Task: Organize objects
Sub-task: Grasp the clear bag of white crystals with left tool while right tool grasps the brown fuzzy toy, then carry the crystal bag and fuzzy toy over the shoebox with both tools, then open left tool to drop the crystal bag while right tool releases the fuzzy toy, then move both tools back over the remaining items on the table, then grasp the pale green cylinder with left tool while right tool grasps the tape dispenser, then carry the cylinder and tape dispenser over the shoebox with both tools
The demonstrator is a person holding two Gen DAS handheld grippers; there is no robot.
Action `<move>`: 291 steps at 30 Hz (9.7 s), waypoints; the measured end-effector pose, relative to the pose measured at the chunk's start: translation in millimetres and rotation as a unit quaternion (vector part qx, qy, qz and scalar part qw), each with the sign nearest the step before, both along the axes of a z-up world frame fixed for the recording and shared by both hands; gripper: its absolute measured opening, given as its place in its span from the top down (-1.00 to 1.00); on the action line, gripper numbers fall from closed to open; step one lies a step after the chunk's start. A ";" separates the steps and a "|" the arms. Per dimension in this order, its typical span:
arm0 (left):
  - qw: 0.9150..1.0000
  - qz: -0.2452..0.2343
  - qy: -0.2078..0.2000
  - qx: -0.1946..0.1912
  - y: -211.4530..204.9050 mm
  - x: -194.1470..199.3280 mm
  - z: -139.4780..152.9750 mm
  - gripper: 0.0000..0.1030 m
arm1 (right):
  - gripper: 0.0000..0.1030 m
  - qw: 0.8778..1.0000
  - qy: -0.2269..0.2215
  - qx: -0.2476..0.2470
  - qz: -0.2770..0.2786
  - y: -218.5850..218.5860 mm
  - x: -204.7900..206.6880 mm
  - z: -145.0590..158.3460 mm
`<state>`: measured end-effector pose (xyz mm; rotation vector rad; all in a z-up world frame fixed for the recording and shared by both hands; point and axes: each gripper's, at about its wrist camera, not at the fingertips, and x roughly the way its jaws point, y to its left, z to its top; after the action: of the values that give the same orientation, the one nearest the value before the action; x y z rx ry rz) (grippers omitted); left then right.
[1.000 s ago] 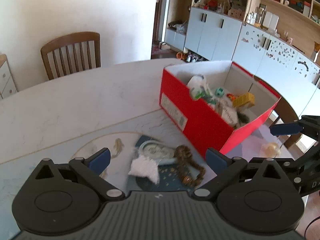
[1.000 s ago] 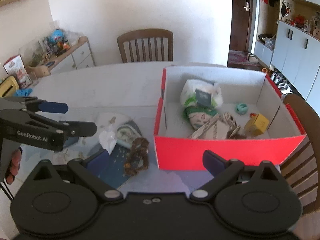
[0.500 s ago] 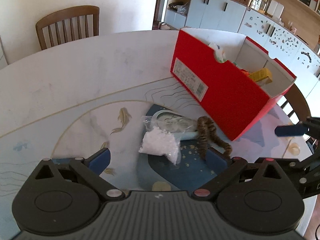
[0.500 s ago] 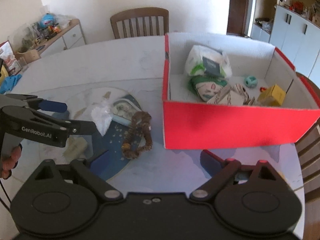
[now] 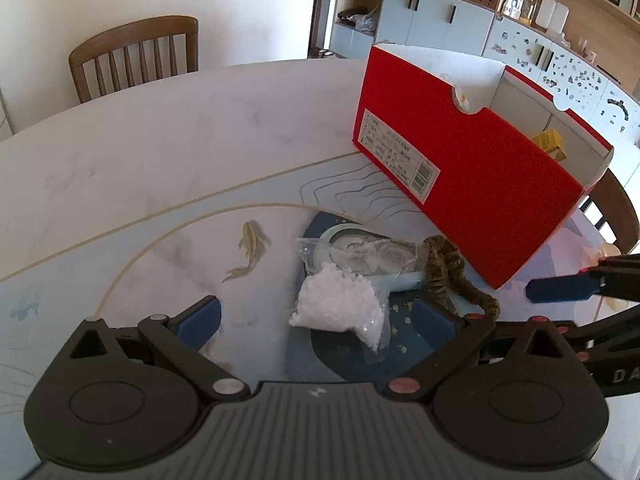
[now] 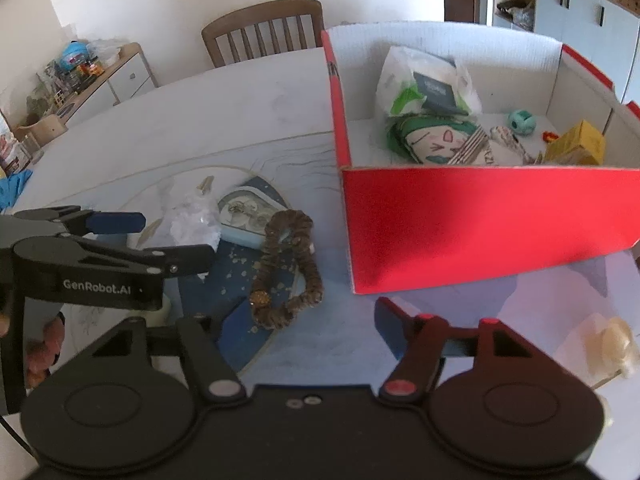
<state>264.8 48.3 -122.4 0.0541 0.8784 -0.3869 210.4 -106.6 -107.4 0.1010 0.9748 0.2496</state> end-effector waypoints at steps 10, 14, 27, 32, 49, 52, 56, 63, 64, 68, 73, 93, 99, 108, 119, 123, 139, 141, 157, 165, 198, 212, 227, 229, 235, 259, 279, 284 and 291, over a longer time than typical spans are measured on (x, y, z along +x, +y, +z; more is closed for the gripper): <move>1.000 -0.015 -0.002 -0.003 -4.9 7.7 -1.3 -0.35 | 0.16 0.999 0.024 0.021 -0.016 7.5 12.1 -9.5; 1.000 -0.020 0.000 -0.011 -4.4 7.1 -1.3 -0.10 | 0.34 0.999 0.025 0.026 -0.011 11.6 13.0 -8.3; 1.000 -0.029 0.002 -0.003 -4.4 1.9 8.3 0.33 | 0.85 1.000 0.005 0.021 -0.007 9.3 4.5 5.6; 1.000 -0.023 0.006 0.004 -2.7 -5.1 17.4 0.34 | 0.85 1.000 -0.011 0.025 0.005 5.8 -7.3 21.6; 0.999 -0.027 -0.021 -0.009 -16.5 -34.3 87.5 0.34 | 0.85 0.996 -0.081 0.019 0.033 -13.9 -43.5 91.6; 0.999 -0.033 -0.034 -0.012 -22.9 -36.7 102.4 0.34 | 0.85 0.994 -0.101 0.021 0.032 -22.2 -46.0 107.4; 0.998 -0.041 -0.052 -0.011 -35.0 -38.8 121.2 0.34 | 0.85 0.992 -0.122 0.021 0.026 -35.4 -44.3 122.8; 0.996 -0.052 -0.069 -0.008 -63.9 -35.9 142.6 0.34 | 0.85 0.989 -0.144 0.024 0.007 -67.3 -36.1 138.4; 0.996 -0.052 -0.069 -0.007 -68.3 -35.1 143.9 0.34 | 0.85 0.989 -0.145 0.026 0.005 -72.5 -35.2 139.9; 0.996 -0.052 -0.068 -0.007 -89.7 -30.4 148.3 0.34 | 0.85 0.988 -0.151 0.031 -0.002 -92.7 -29.6 145.0; 0.997 -0.051 -0.065 0.000 -120.2 -21.1 147.9 0.34 | 0.85 0.987 -0.159 0.029 -0.003 -118.6 -19.8 147.8; 0.998 -0.033 -0.012 0.047 -219.3 41.4 103.5 0.34 | 0.85 0.992 -0.126 0.009 -0.002 -202.0 74.1 109.2; 0.997 -0.033 0.003 0.069 -240.6 60.5 87.3 0.34 | 0.85 0.995 -0.099 0.009 0.002 -207.2 106.0 87.5; 0.996 -0.030 0.027 0.082 -255.9 83.5 66.0 0.33 | 0.85 0.998 -0.053 -0.002 0.028 -204.6 136.4 57.6; 0.995 -0.025 0.047 0.083 -260.7 94.1 53.0 0.31 | 0.82 0.997 -0.023 -0.028 0.062 -196.8 145.5 40.0; 0.995 -0.024 0.047 0.083 -261.3 94.6 52.7 0.31 | 0.68 0.997 -0.026 -0.034 0.071 -196.5 144.0 41.4; 0.997 -0.015 0.011 0.076 -256.6 75.7 75.1 -0.17 | 0.39 0.996 -0.055 0.004 0.064 -210.7 120.5 69.2; 0.997 -0.013 0.005 0.074 -255.4 70.7 79.9 -0.21 | 0.34 0.996 -0.059 0.008 0.064 -212.2 115.7 73.4; 0.998 0.007 -0.038 0.054 -236.4 24.3 118.0 -0.36 | -0.19 0.992 -0.102 0.026 0.072 -214.8 73.6 105.7; 0.998 0.021 -0.052 0.037 -210.8 -2.6 132.1 -0.56 | -0.49 0.989 -0.125 0.030 0.074 -204.2 47.3 123.3; 0.996 0.063 -0.059 0.014 -42.4 -62.5 118.9 -0.98 | -0.92 0.992 -0.109 0.035 0.053 -66.2 -21.2 116.4; 0.996 0.094 0.003 0.007 28.0 -63.3 70.3 -0.98 | -0.92 0.993 -0.080 0.023 0.082 3.9 -5.6 92.6; 0.997 0.059 0.043 0.015 23.1 -60.8 27.1 -0.98 | -0.88 0.990 -0.049 -0.025 0.133 68.1 33.4 62.7; 0.997 0.056 0.046 0.014 20.9 -59.8 24.1 -0.98 | -0.88 0.988 -0.042 -0.039 0.145 75.6 38.4 54.8; 0.998 0.051 0.041 0.023 12.8 -60.1 16.8 -0.97 | -0.82 0.982 -0.037 -0.075 0.168 90.4 47.9 37.0; 0.998 0.035 0.051 0.016 8.9 -50.8 3.2 -0.32 | -0.18 0.977 0.026 -0.113 0.178 96.2 81.3 -8.7; 0.998 0.026 0.065 0.007 7.2 -49.4 2.2 0.59 | 0.13 0.979 0.004 -0.089 0.183 98.9 54.4 11.2; 0.996 0.050 0.074 -0.007 14.6 -46.6 6.7 0.59 | 0.14 0.982 -0.006 -0.071 0.173 88.6 41.7 29.3; 0.997 0.061 0.052 -0.014 15.8 -48.7 31.4 0.59 | 0.14 0.986 -0.020 -0.054 0.156 70.0 22.7 54.7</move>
<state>216.1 64.0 -91.0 -0.0453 0.9731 -0.2905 233.1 -36.6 -52.7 -0.1566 0.9598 0.4832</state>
